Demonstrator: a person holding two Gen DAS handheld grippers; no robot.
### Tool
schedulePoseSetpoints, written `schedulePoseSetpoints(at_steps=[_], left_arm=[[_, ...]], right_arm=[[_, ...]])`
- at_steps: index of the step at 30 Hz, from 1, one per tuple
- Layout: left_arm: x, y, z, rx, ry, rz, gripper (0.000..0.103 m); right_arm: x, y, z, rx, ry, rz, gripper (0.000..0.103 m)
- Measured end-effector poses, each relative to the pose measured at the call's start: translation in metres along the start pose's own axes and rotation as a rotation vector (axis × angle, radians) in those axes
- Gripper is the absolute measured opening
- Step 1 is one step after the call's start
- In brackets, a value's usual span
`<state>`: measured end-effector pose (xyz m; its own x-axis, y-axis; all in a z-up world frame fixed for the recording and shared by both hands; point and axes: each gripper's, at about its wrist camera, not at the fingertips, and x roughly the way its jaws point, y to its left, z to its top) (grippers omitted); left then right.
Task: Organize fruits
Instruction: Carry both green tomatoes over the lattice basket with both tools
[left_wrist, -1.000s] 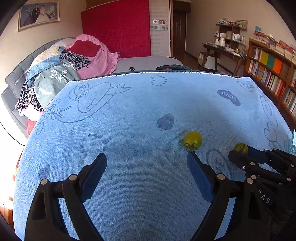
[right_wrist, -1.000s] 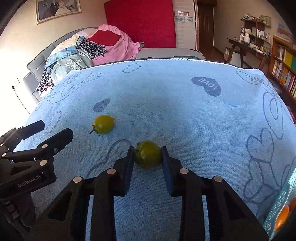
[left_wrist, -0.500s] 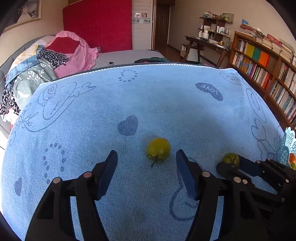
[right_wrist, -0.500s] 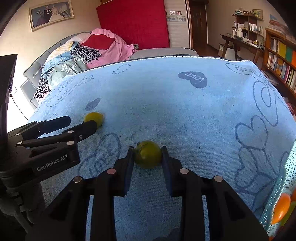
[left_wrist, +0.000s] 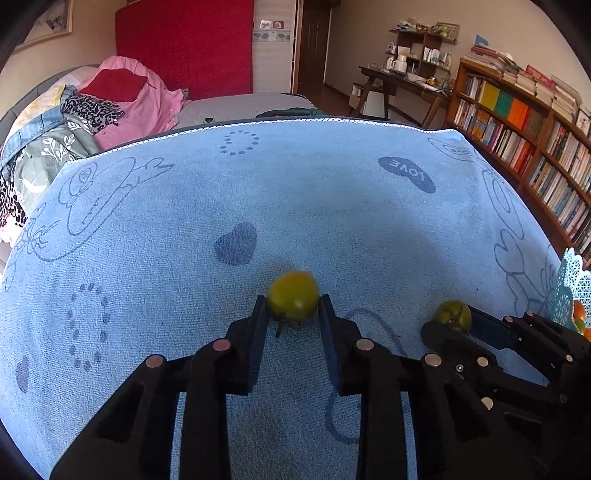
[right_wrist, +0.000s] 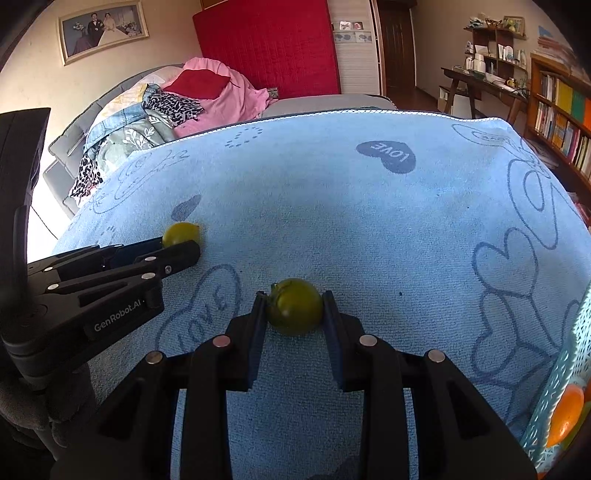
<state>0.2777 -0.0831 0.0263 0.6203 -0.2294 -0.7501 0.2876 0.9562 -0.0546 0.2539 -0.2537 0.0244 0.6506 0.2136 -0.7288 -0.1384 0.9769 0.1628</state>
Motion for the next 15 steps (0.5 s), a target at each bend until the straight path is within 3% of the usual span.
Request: schedulePoseSetpoints(at_steps=[15], left_arm=[[-0.055, 0.008, -0.032, -0.038, -0.074, 0.081, 0.028]], right_arm=[[-0.034, 0.010, -0.010, 0.011, -0.040, 0.031, 0.030]])
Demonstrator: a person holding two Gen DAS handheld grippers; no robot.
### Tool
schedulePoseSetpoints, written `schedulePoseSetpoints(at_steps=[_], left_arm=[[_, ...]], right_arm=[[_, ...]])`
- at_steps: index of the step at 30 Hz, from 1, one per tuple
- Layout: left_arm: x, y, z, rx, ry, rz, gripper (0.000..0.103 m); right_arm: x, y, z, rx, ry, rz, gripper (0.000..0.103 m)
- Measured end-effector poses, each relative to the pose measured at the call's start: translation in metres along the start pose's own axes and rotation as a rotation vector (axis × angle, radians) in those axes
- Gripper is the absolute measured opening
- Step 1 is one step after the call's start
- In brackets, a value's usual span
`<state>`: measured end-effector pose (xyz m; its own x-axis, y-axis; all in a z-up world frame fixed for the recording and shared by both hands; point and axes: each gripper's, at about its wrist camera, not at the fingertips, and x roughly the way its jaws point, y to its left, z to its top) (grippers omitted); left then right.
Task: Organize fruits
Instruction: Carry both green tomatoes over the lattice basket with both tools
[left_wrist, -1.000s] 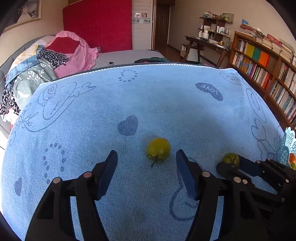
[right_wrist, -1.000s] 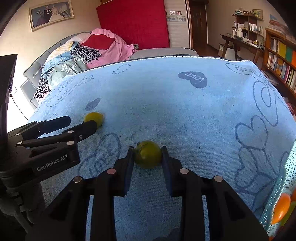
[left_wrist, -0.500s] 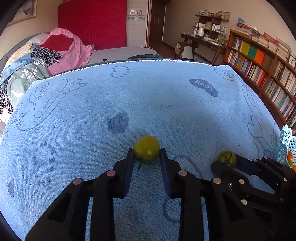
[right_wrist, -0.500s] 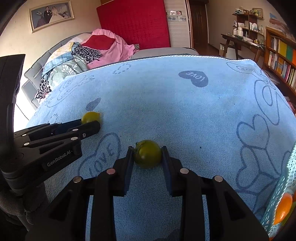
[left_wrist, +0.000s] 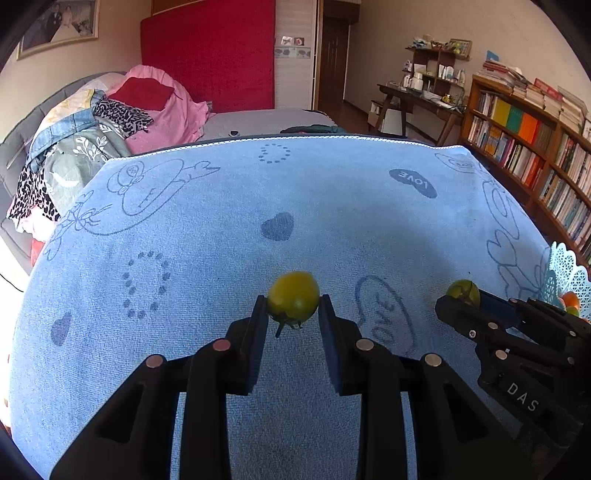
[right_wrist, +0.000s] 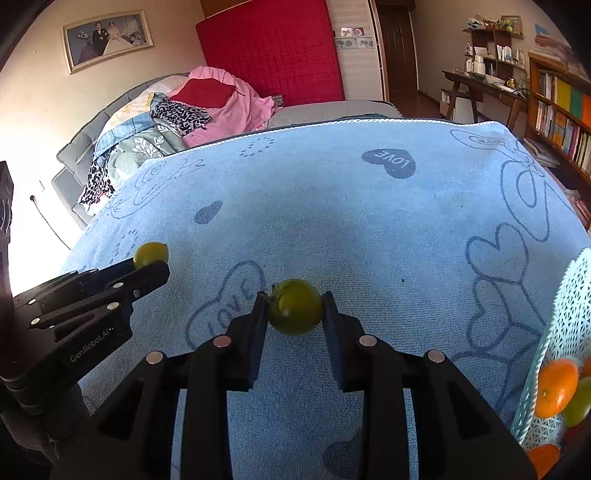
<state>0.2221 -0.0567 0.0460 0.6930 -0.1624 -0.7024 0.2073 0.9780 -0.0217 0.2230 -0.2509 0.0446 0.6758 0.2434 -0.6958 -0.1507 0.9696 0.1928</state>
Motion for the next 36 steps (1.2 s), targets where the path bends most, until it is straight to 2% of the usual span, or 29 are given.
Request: schedulePoseSetpoints(at_steps=[14, 26, 36], left_arm=[[-0.059, -0.011, -0.017, 0.000, -0.077, 0.042, 0.028], [-0.105, -0.032, -0.029, 0.024, -0.125, 0.015, 0.029], [-0.126, -0.052, -0.037, 0.038, -0.144, -0.016, 0.029]], right_arm=[[-0.074, 0.008, -0.017, 0.002, -0.082, 0.023, 0.030], [-0.137, 0.003, -0.033, 0.019, -0.154, 0.015, 0.030], [-0.174, -0.021, -0.052, 0.081, -0.183, -0.018, 0.030]])
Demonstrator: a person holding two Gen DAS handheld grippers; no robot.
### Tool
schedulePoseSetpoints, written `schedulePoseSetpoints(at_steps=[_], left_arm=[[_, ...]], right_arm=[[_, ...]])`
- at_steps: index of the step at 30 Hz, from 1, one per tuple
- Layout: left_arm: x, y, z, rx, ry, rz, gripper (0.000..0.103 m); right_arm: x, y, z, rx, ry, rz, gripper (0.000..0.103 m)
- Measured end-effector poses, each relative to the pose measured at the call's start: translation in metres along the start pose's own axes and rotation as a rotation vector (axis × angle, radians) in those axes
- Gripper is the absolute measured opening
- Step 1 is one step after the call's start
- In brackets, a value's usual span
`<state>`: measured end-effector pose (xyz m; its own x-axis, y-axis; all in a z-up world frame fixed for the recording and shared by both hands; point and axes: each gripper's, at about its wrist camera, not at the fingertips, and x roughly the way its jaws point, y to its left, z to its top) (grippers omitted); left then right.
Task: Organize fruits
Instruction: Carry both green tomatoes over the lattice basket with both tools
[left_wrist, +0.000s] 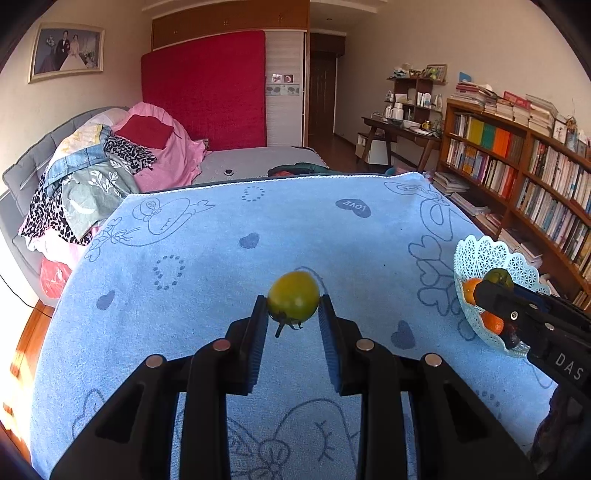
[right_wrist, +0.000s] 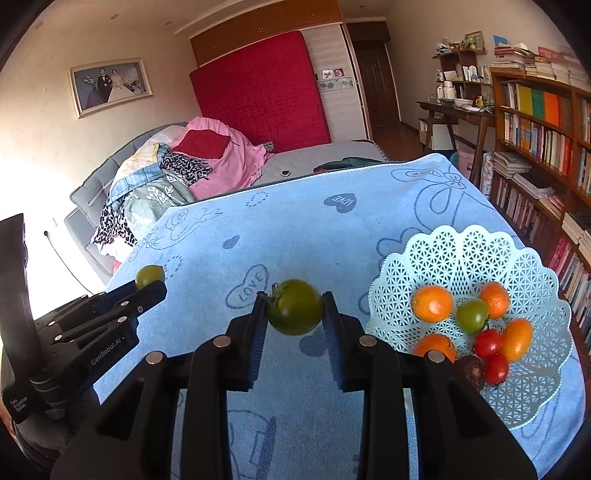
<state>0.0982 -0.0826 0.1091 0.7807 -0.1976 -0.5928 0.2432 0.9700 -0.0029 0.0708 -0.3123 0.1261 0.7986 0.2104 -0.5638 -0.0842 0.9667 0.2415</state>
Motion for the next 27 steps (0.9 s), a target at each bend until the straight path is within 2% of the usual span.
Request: schedulePoseSetpoints(at_steps=[27], left_arm=[[-0.001, -0.079, -0.003, 0.111, 0.021, -0.118, 0.029]], right_arm=[[-0.065, -0.089, -0.017, 0.106, -0.072, -0.161, 0.030]])
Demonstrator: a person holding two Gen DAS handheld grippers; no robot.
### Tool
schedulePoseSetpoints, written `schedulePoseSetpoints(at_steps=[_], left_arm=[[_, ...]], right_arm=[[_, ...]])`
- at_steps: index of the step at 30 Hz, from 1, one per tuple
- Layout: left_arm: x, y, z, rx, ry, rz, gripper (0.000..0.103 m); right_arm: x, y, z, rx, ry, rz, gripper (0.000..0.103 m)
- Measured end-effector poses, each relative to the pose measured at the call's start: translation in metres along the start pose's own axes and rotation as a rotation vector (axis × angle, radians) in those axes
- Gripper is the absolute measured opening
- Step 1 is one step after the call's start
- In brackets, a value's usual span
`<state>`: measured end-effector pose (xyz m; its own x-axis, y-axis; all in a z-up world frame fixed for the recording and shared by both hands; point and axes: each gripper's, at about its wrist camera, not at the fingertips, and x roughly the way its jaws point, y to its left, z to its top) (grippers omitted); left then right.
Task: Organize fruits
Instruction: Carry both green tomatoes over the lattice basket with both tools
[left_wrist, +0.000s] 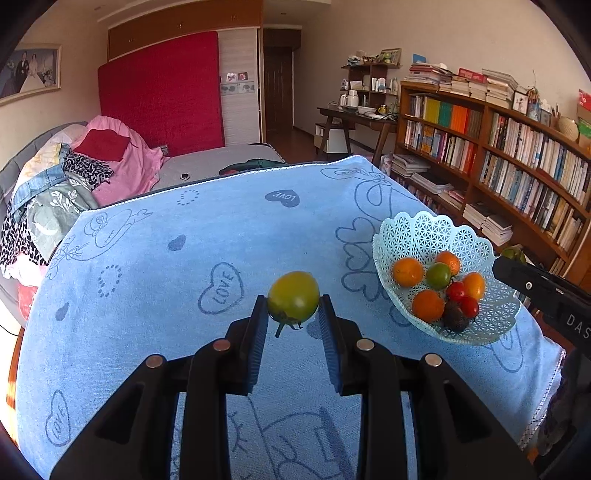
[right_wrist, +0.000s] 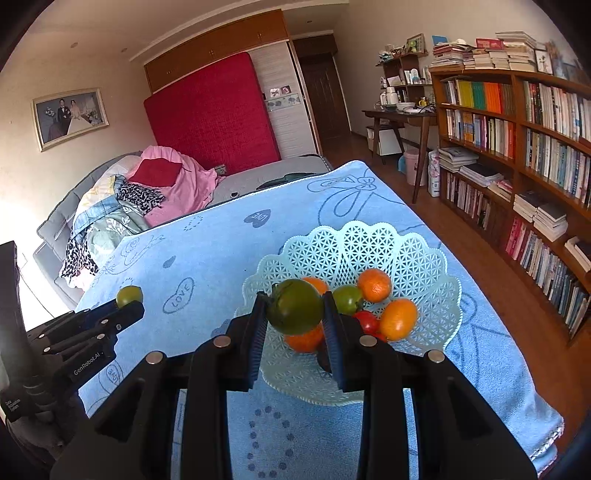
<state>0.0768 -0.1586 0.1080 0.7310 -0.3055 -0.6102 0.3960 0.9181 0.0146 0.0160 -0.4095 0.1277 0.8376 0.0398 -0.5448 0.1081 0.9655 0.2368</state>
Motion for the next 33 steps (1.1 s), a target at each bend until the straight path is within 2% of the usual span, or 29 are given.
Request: schedulePoseSetpoints(at_steps=[11, 16, 33], left_arm=[[0.007, -0.032, 0.010, 0.048, -0.008, -0.065, 0.029], [0.016, -0.044, 0.011, 0.047, 0.021, -0.127, 0.029], [0.037, -0.082, 0.010, 0.104, 0.057, -0.215, 0.029]], right_arm=[[-0.005, -0.036, -0.010, 0.037, 0.018, -0.051, 0.030], [0.000, -0.042, -0.015, 0.044, 0.034, -0.047, 0.030], [0.012, -0.059, -0.018, 0.073, 0.057, -0.055, 0.030]])
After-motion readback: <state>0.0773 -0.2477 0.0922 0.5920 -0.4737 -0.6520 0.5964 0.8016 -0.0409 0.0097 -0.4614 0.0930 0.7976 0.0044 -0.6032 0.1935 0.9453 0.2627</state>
